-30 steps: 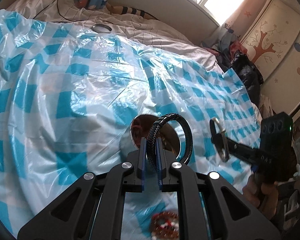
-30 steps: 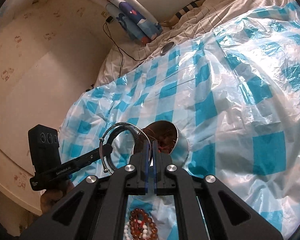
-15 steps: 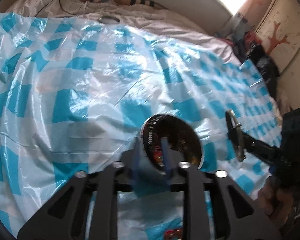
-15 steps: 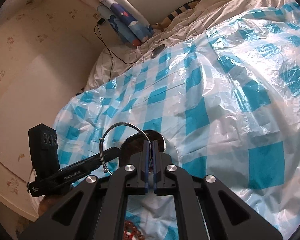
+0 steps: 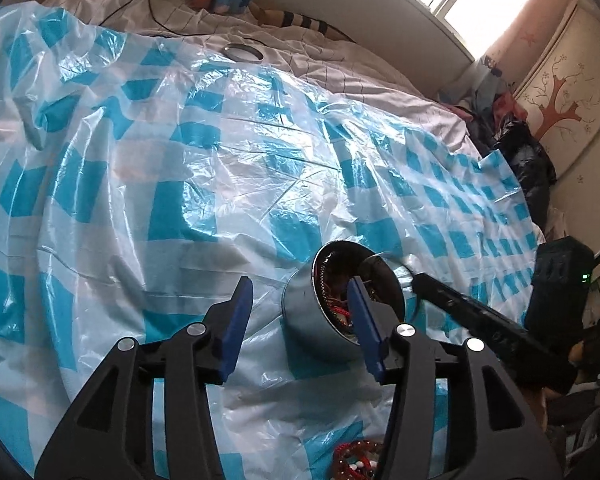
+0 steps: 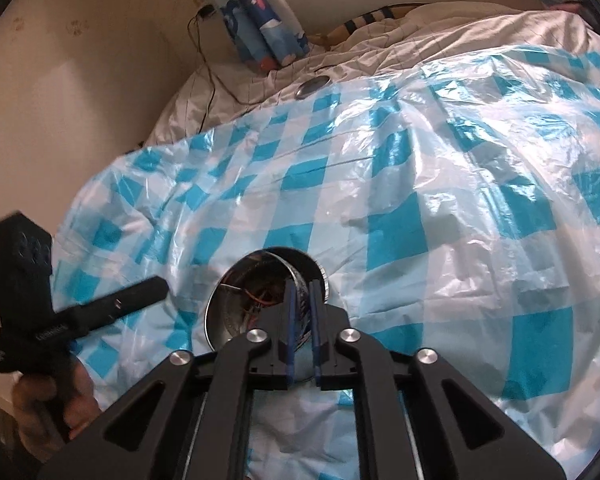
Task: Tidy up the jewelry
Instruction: 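Carry both held bracelets over the silver tin and open both tools, then move both open tools back to the amber bead bracelets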
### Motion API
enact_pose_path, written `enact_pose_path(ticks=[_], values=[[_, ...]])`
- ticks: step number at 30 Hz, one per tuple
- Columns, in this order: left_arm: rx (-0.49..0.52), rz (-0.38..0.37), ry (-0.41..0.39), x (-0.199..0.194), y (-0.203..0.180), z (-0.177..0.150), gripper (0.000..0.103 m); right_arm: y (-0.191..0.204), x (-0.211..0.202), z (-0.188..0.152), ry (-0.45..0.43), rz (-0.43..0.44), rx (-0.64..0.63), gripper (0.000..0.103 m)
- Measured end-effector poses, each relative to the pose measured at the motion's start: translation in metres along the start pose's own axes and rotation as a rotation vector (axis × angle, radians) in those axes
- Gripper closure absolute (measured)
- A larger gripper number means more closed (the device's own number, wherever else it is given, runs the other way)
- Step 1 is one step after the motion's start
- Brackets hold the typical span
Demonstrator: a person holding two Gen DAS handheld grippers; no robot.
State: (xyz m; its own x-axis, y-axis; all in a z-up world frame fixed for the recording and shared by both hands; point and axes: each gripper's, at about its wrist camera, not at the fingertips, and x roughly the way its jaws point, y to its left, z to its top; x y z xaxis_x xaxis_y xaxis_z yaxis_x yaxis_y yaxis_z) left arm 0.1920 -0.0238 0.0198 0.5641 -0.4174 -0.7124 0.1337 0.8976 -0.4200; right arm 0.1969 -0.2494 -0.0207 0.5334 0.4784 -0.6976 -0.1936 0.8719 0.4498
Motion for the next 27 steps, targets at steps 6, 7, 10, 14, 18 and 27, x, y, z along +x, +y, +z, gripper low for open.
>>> enact_pose_path(ticks=[6, 7, 10, 14, 18, 27], values=[[0.015, 0.001, 0.014, 0.000, -0.001, -0.003, 0.054, -0.004, -0.005, 0.002, -0.012, -0.014, 0.015, 0.083], [0.021, 0.004, 0.017, 0.001, -0.001, -0.004, 0.053, -0.006, -0.006, 0.002, -0.015, -0.017, 0.019, 0.082], [0.041, 0.019, 0.029, 0.001, -0.001, -0.008, 0.051, -0.009, -0.008, 0.003, -0.019, -0.027, 0.033, 0.077], [0.066, 0.037, 0.047, -0.001, 0.001, -0.015, 0.050, -0.014, -0.009, 0.002, -0.019, -0.016, 0.064, 0.069], [0.135, 0.025, 0.091, -0.003, -0.004, -0.026, 0.049, -0.013, -0.014, 0.001, -0.021, -0.004, 0.075, 0.059], [0.304, -0.050, 0.256, 0.007, -0.029, -0.079, 0.049, -0.002, -0.029, -0.010, -0.012, -0.021, 0.031, 0.043]])
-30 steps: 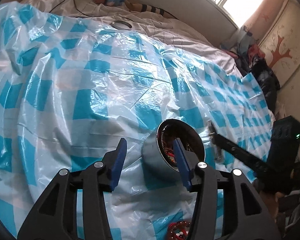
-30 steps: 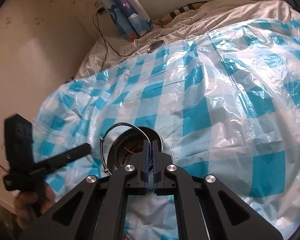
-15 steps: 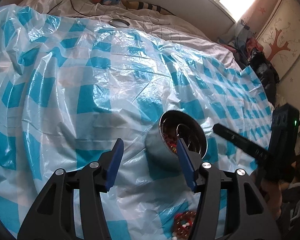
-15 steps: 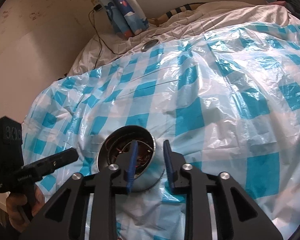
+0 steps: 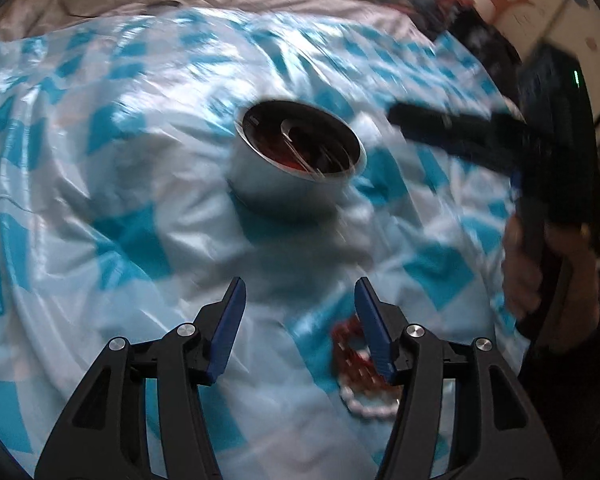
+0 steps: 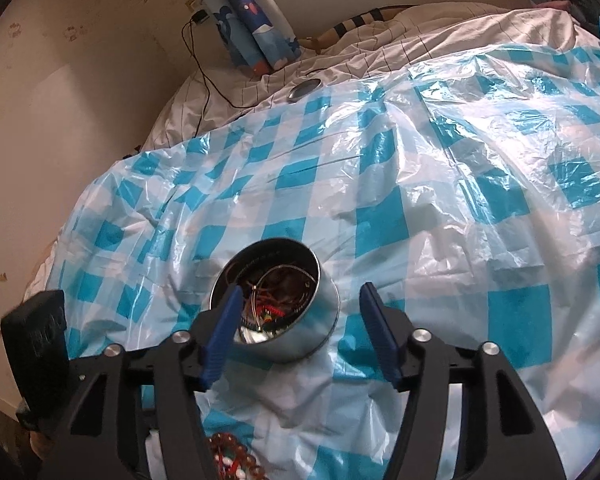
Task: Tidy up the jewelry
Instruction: 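Move both open tools back to the amber bead bracelets, then grasp an amber bead bracelet with the left tool while the right tool grasps the red beaded string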
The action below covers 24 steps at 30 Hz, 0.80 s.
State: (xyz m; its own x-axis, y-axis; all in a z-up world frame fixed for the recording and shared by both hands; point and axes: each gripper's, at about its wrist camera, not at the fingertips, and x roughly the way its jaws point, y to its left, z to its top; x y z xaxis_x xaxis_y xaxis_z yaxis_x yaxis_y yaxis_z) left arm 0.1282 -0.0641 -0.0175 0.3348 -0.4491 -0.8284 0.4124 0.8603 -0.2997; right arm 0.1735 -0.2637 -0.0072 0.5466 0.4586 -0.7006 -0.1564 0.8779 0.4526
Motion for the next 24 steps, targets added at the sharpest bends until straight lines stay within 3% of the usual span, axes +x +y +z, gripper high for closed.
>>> enact_pose_path(ticks=[9, 11, 12, 14, 21, 24], values=[[0.106, -0.016, 0.009, 0.007, -0.032, -0.024, 0.050, 0.002, -0.016, -0.014, 0.018, -0.004, -0.011, 0.039], [0.115, -0.012, 0.000, 0.009, -0.035, -0.028, 0.061, 0.002, -0.018, -0.016, 0.023, -0.007, -0.014, 0.039], [0.117, -0.007, 0.006, 0.010, -0.036, -0.029, 0.075, 0.002, -0.020, -0.017, 0.025, -0.010, -0.017, 0.039], [0.123, 0.012, 0.005, 0.012, -0.036, -0.030, 0.093, 0.002, -0.022, -0.018, 0.025, -0.012, -0.020, 0.039], [0.025, -0.043, -0.087, -0.013, -0.015, -0.019, 0.093, 0.000, -0.027, -0.018, 0.023, -0.015, -0.020, 0.037], [-0.050, -0.021, -0.120, -0.019, 0.004, -0.013, 0.093, 0.001, -0.025, -0.018, 0.038, -0.010, -0.026, 0.037]])
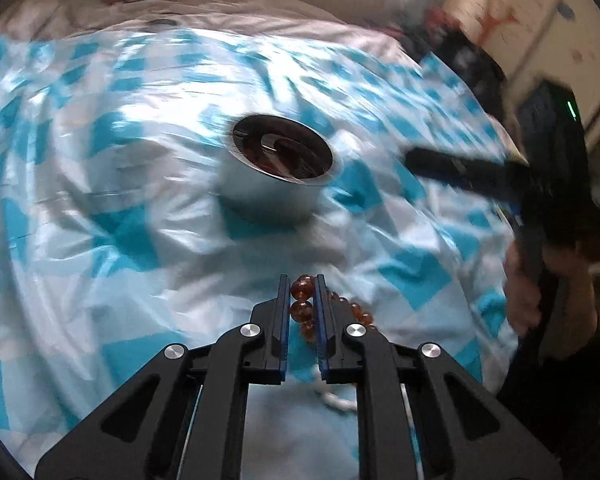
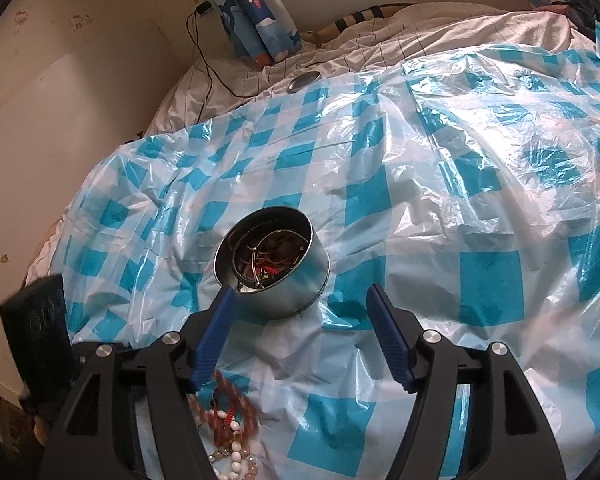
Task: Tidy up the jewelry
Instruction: 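Grasp an amber bead bracelet with the left tool while the right tool grasps the red beaded string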
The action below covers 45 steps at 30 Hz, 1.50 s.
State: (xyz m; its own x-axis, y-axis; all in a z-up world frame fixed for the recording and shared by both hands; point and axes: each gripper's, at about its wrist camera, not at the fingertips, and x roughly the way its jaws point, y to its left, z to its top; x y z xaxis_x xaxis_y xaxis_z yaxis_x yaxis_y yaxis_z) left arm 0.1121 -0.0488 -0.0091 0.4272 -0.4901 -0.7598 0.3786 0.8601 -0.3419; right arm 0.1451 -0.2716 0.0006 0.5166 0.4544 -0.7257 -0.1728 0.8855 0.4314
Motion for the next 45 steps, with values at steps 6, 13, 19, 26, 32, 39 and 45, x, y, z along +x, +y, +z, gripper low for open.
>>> enact_pose_path(ticks=[6, 13, 19, 26, 32, 39, 45], values=[[-0.110, 0.089, 0.023, 0.007, 0.035, 0.003, 0.093, 0.013, 0.018, -0.008, 0.099, 0.056, -0.058, 0.037], [-0.104, 0.109, 0.050, 0.015, 0.035, 0.001, 0.093, 0.075, 0.053, -0.054, 0.358, 0.190, -0.333, 0.037], [-0.111, 0.119, 0.067, 0.018, 0.039, -0.002, 0.092, 0.089, 0.069, -0.078, 0.392, 0.116, -0.398, 0.050], [-0.089, 0.126, 0.099, 0.027, 0.037, -0.006, 0.086, 0.086, 0.064, -0.075, 0.392, 0.136, -0.382, 0.090], [-0.079, 0.110, -0.004, 0.000, 0.034, 0.004, 0.093, 0.057, 0.043, -0.054, 0.335, 0.288, -0.202, 0.091], [-0.128, 0.058, -0.095, -0.027, 0.041, 0.016, 0.093, 0.019, 0.016, -0.028, 0.201, 0.427, 0.004, 0.091], [-0.103, 0.034, -0.117, -0.030, 0.029, 0.022, 0.093, -0.003, 0.006, -0.020, 0.152, 0.422, 0.090, 0.091]])
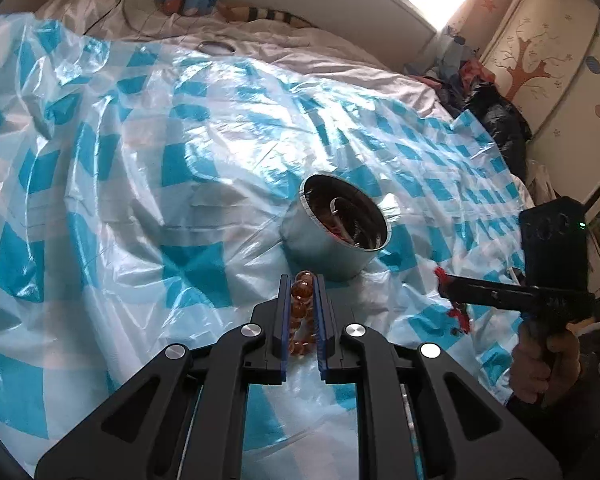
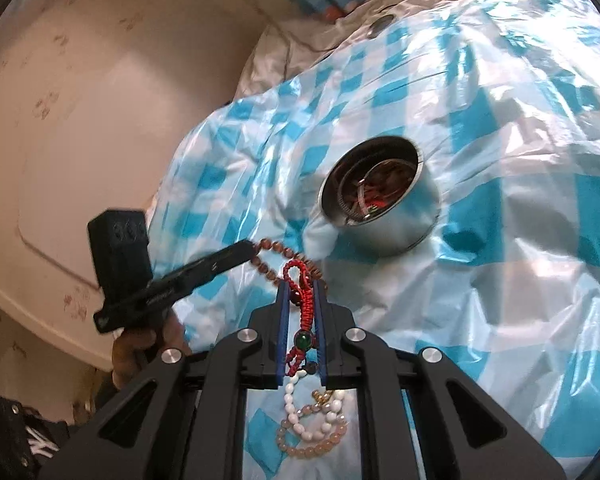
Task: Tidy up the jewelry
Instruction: 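Grasp an amber bead bracelet with the left tool while the right tool grasps the red beaded string, then carry both held strings over the silver tin and open both tools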
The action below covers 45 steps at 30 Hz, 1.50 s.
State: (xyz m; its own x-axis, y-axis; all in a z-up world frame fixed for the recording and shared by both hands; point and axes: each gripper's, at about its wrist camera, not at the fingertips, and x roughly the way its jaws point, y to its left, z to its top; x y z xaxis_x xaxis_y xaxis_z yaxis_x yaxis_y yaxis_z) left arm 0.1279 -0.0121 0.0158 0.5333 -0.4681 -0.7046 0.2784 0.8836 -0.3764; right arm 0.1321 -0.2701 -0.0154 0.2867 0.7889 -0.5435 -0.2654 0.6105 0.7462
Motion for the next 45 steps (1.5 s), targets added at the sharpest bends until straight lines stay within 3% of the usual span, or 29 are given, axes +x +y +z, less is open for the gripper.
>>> enact_pose_path(ticks=[4, 10, 13, 15, 16, 18, 19, 20, 25, 27, 29, 30, 33, 40, 45], values=[[0.032, -0.021, -0.033, -0.008, -0.011, 0.004, 0.101, -0.002, -0.009, 0.002, -0.041, 0.013, 0.020, 0.091], [0.091, 0.023, -0.068, -0.019, -0.028, 0.016, 0.101, -0.009, -0.012, 0.009, -0.081, 0.030, 0.058, 0.091], [0.098, 0.026, -0.007, -0.009, -0.026, 0.017, 0.101, -0.009, -0.009, 0.010, -0.074, 0.030, 0.057, 0.090], [0.094, 0.071, 0.022, 0.000, -0.021, 0.013, 0.100, -0.008, -0.006, 0.009, -0.065, 0.026, 0.053, 0.090], [0.097, 0.098, 0.051, 0.009, -0.017, 0.010, 0.096, -0.007, -0.004, 0.008, -0.059, 0.027, 0.053, 0.090], [0.088, 0.157, 0.077, 0.022, -0.007, 0.005, 0.077, -0.005, 0.000, 0.007, -0.049, 0.025, 0.047, 0.090], [0.084, 0.169, 0.075, 0.026, -0.003, 0.003, 0.061, -0.004, 0.001, 0.007, -0.044, 0.026, 0.045, 0.090], [0.085, 0.173, 0.074, 0.029, -0.001, 0.002, 0.053, -0.004, 0.003, 0.006, -0.040, 0.028, 0.044, 0.090], [0.139, 0.282, 0.128, 0.053, 0.004, -0.006, 0.049, -0.001, 0.006, 0.006, -0.034, 0.031, 0.039, 0.090], [0.158, 0.300, 0.157, 0.063, 0.005, -0.010, 0.050, -0.001, 0.006, 0.007, -0.036, 0.031, 0.039, 0.090], [0.178, 0.292, 0.185, 0.069, 0.004, -0.015, 0.087, -0.001, 0.005, 0.008, -0.040, 0.034, 0.043, 0.090], [0.188, 0.288, 0.197, 0.070, 0.002, -0.017, 0.093, -0.001, 0.004, 0.008, -0.042, 0.034, 0.044, 0.090], [0.253, 0.293, 0.186, 0.062, -0.013, -0.018, 0.093, -0.002, 0.002, 0.009, -0.048, 0.036, 0.049, 0.090], [0.150, 0.081, 0.040, 0.006, -0.023, 0.007, 0.093, -0.004, -0.007, 0.010, -0.086, 0.052, 0.061, 0.090], [0.129, -0.004, -0.013, -0.011, -0.036, 0.021, 0.093, -0.002, -0.011, 0.016, -0.132, 0.070, 0.073, 0.090]])
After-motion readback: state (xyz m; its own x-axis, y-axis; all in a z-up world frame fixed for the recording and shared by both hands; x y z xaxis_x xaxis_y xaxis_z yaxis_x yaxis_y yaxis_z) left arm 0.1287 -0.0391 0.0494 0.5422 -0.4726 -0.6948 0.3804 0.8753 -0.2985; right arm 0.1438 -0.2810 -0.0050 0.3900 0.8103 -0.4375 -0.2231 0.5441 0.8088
